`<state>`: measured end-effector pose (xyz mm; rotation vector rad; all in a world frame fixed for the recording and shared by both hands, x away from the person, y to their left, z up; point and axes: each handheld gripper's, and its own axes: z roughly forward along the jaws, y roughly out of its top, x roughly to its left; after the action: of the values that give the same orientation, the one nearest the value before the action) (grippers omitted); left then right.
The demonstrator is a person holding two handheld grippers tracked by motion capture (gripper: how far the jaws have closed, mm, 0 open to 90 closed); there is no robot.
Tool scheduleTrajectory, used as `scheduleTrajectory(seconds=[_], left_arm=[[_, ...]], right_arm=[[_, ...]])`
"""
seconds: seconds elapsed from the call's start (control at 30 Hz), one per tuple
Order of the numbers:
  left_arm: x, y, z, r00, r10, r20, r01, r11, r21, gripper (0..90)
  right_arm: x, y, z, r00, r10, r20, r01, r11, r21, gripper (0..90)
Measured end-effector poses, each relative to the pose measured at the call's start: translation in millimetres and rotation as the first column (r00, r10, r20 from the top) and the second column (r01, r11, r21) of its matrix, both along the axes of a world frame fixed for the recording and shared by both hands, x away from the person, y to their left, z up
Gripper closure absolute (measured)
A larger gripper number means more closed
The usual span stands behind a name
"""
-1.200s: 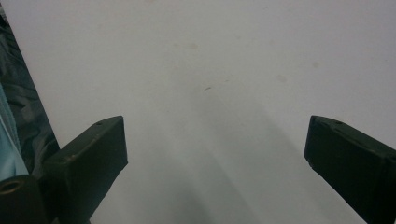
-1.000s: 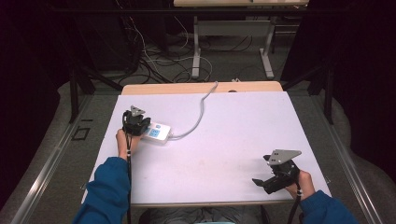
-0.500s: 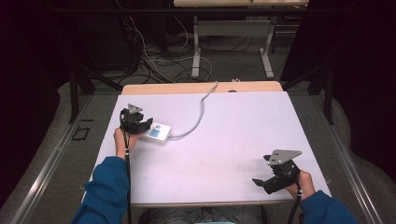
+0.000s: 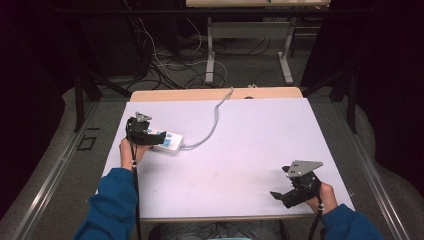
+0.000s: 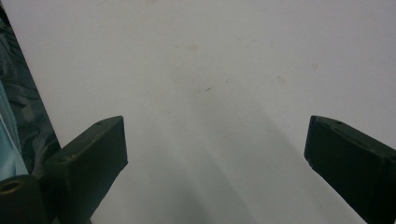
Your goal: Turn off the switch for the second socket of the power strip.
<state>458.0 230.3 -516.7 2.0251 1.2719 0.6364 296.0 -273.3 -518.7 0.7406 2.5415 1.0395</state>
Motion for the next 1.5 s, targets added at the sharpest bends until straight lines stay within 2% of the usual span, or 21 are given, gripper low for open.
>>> scheduleTrajectory(seconds=[0.1, 0.23, 0.43, 0.5, 0.6, 0.63, 0.67, 0.93, 1.0, 1.17, 1.33, 1.43, 1.5], left_arm=[[-1.5, 3.9, 1.3, 0.9999, 0.006, -0.009, -0.006, 1.0, -0.004, 0.1], [-3.3, 6.3, 1.3, 0.9998, 0.007, -0.016, -0.007, 0.9998, -0.018, 0.0], [-10.1, 5.0, 0.3, 1.0, 0.003, -0.001, -0.003, 1.0, -0.003, 0.0], [-13.1, 5.8, 0.8, 1.0, 0.002, 0.007, -0.002, 1.0, -0.002, 0.0], [-17.3, 7.7, 2.7, 1.0, 0.006, 0.004, -0.006, 1.0, -0.004, 0.0], [-18.0, 7.7, 1.9, 0.9997, 0.009, 0.022, -0.009, 0.9999, -0.013, 0.0], [-19.5, 8.3, 2.6, 0.9998, 0.005, 0.019, -0.005, 1.0, -0.005, 0.0], [-37.8, 9.0, 6.6, 0.9998, -0.011, 0.015, 0.011, 0.9999, -0.008, 0.0], [-42.6, 8.5, 7.1, 0.9996, -0.015, 0.025, 0.015, 0.9999, -0.003, 0.0], [-55.4, 4.0, 8.4, 0.999, -0.037, 0.025, 0.037, 0.9993, 0.005, 0.0], [-69.2, 0.1, 11.5, 0.9978, -0.059, 0.028, 0.059, 0.9981, 0.019, 0.0], [-78.6, -2.9, 11.9, 0.9977, -0.062, 0.027, 0.061, 0.9969, 0.049, 0.0], [-85.0, -5.6, 10.9, 0.9972, -0.069, 0.028, 0.067, 0.9965, 0.05, 0.0]], right_arm=[[0.1, -0.1, 0.1, 1.0, 0.0, -0.001, 0.0, 1.0, 0.0, 5.4], [-0.1, 0.3, -0.3, 1.0, -0.003, 0.005, 0.003, 1.0, 0.002, 5.4], [-0.1, 0.8, -0.5, 0.9998, -0.003, 0.018, 0.003, 1.0, 0.0, 5.4], [-0.9, 0.9, -0.3, 1.0, -0.001, 0.01, 0.001, 1.0, 0.001, 5.4], [-1.7, 1.0, -0.2, 0.9999, -0.009, 0.012, 0.009, 1.0, 0.001, 5.4], [-1.6, 1.0, -0.2, 0.9999, -0.009, 0.012, 0.009, 1.0, 0.001, 5.4], [-1.9, 1.0, -0.2, 0.9999, -0.01, 0.012, 0.01, 0.9999, 0.0, 5.4], [-1.7, 0.9, -0.2, 0.9997, -0.015, 0.02, 0.015, 0.9998, 0.008, 4.8], [-1.3, -0.6, 1.6, 0.9999, 0.001, 0.016, -0.002, 1.0, 0.004, 4.1], [-1.3, -0.6, 1.0, 0.9996, -0.016, 0.021, 0.016, 0.9997, 0.017, 0.9], [-0.7, -0.3, 0.6, 0.9996, -0.017, 0.022, 0.017, 0.9998, 0.012, 0.9], [-0.4, -0.4, 0.6, 0.9998, -0.012, 0.016, 0.012, 0.9999, 0.011, 0.7], [-0.2, -0.7, 0.7, 0.9998, -0.012, 0.014, 0.011, 0.9998, 0.014, 0.2]])
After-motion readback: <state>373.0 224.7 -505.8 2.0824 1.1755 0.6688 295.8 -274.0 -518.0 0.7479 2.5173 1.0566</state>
